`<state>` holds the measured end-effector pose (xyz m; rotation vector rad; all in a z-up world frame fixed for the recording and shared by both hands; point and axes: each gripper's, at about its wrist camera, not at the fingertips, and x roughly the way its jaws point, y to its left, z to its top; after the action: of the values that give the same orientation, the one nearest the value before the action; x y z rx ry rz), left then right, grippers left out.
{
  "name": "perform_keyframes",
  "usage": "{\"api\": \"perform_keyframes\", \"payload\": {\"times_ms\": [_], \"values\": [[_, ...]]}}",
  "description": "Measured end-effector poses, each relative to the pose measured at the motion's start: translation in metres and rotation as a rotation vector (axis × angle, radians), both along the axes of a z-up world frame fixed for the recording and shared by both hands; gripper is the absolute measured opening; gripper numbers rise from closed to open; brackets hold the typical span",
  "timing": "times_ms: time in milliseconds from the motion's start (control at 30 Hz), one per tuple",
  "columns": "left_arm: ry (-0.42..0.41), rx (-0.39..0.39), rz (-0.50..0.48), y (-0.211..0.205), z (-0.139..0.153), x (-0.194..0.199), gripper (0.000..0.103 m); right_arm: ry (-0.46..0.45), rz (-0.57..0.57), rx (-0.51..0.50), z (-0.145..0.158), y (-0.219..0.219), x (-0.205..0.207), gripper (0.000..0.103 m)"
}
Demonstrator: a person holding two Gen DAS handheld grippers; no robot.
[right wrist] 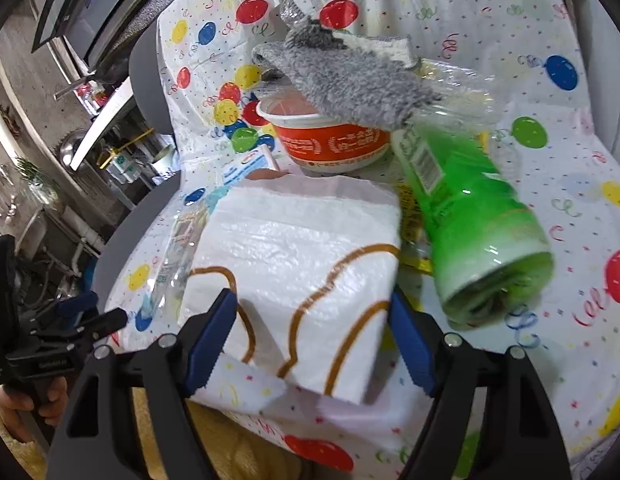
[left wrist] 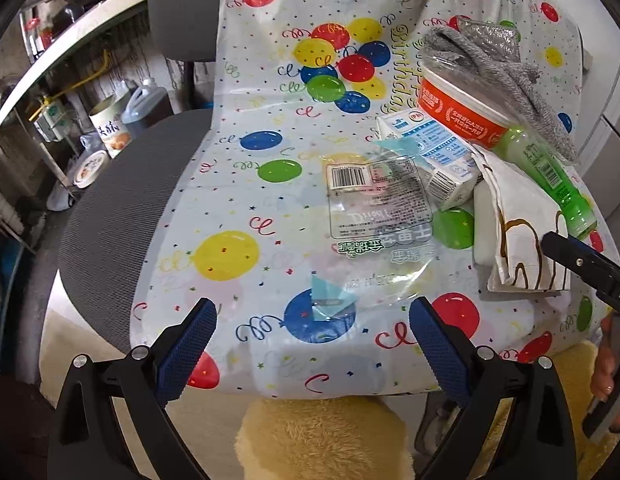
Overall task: Collect trash
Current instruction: 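Grasp the white paper napkin with the right tool while the left tool grasps the clear plastic strip, then carry both items to the trash bin and open both tools over it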
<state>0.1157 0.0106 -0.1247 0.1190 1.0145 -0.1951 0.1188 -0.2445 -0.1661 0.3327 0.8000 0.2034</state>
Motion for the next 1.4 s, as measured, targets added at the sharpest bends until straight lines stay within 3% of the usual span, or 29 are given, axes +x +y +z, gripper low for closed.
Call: {"api": "perform_keyframes", "payload": {"times_ms": [100,133,267,300,400,567,700,867,900,933,1033,1200,1267,1400], "values": [[-0.005,0.013,0.005,-0.001,-0.001,0.001,0.095,-0.008,0.014,0.034,0.000,0.002,0.004,0.071],[-0.003,0.010,0.008,0.000,-0.001,0.001,0.095,-0.013,0.021,0.044,0.003,0.002,0.004,0.060],[-0.004,0.004,0.014,0.001,0.001,-0.003,0.095,-0.037,0.064,0.111,0.013,-0.002,-0.002,0.036],[-0.005,0.006,0.013,0.000,0.003,-0.005,0.095,-0.044,0.071,0.117,0.017,-0.002,-0.003,0.019],[-0.016,0.024,0.013,-0.003,0.007,-0.011,0.095,-0.095,0.086,0.150,0.033,-0.006,-0.013,0.002],[-0.041,0.035,0.011,-0.009,0.019,-0.020,0.095,-0.225,0.040,0.097,0.065,-0.013,-0.048,0.001],[-0.052,0.010,-0.012,-0.019,0.024,-0.022,0.092,-0.312,-0.079,-0.105,0.089,-0.017,-0.083,0.001],[-0.093,0.034,-0.093,-0.055,0.020,-0.017,0.088,-0.281,-0.088,-0.133,0.081,-0.023,-0.092,0.001],[-0.096,0.055,-0.105,-0.064,0.016,-0.012,0.084,-0.267,-0.089,-0.129,0.077,-0.024,-0.091,0.001],[-0.090,0.071,-0.106,-0.067,0.012,-0.008,0.069,-0.257,-0.091,-0.120,0.074,-0.026,-0.089,0.001],[-0.073,0.100,-0.097,-0.073,-0.002,0.009,0.064,-0.241,-0.089,-0.105,0.070,-0.029,-0.087,0.001],[-0.119,0.145,-0.090,-0.073,-0.007,0.023,0.043,-0.236,-0.094,-0.115,0.069,-0.028,-0.082,0.001],[-0.125,0.129,-0.076,-0.067,-0.003,0.027,0.014,-0.237,-0.096,-0.112,0.070,-0.027,-0.079,0.001],[-0.186,0.029,-0.055,-0.046,0.027,0.025,0.001,-0.263,-0.089,-0.104,0.079,-0.027,-0.075,0.001]]}}
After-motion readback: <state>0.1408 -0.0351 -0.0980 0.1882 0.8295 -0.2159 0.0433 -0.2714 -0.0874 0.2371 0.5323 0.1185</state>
